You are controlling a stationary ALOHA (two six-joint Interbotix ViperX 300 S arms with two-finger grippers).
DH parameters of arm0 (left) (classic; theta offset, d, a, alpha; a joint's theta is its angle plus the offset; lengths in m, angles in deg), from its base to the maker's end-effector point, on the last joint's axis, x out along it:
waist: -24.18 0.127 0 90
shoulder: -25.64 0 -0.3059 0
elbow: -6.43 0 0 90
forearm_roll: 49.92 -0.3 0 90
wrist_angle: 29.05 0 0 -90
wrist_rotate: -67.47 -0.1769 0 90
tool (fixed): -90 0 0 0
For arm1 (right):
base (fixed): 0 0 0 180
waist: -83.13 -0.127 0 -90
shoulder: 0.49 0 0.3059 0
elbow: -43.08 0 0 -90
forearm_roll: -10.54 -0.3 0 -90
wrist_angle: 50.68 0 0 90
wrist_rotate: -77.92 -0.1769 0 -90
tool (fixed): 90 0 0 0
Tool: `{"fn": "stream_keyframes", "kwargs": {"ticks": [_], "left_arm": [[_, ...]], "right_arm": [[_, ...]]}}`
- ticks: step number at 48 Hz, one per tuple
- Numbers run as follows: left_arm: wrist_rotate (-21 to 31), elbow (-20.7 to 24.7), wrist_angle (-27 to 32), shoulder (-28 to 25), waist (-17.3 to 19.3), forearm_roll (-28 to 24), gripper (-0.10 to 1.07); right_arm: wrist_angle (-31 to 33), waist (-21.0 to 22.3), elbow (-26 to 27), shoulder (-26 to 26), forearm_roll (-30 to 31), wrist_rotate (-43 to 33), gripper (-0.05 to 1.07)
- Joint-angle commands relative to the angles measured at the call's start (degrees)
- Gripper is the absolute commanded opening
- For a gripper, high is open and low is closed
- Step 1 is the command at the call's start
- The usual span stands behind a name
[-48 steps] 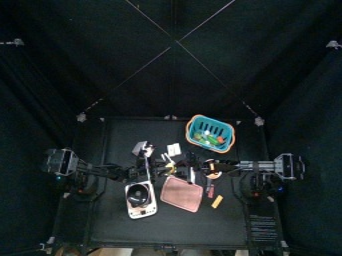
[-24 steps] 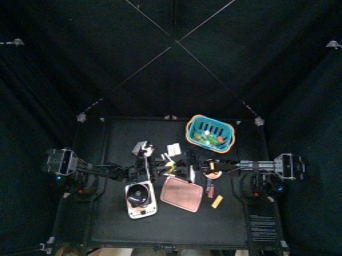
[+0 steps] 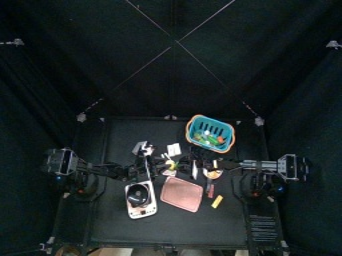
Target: Remove corn husk
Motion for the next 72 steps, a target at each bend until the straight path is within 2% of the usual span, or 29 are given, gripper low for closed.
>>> {"fn": "stream_keyframes", "kwargs": {"ticks": [1, 26, 54, 72], "left_arm": [[0.09, 0.62, -0.44, 0.26, -0.35, -0.26, 0.41], [0.09, 0.44, -0.44, 0.26, -0.35, -0.26, 0.41], [0.09, 0.35, -0.44, 0.26, -0.35, -0.26, 0.41], [0.09, 0.26, -0.44, 0.26, -0.35, -0.26, 0.41]], "right_arm": [[-0.26, 1.49, 0.79, 1.67, -0.44, 0.00, 0.04], [-0.88, 2.46, 0.70, 2.72, -2.46, 0.26, 0.04], [-6.94, 4.92, -1.14, 2.99, -5.36, 0.53, 0.04], [-7.29, 5.36, -1.58, 2.99, -6.15, 0.62, 0.04]]}}
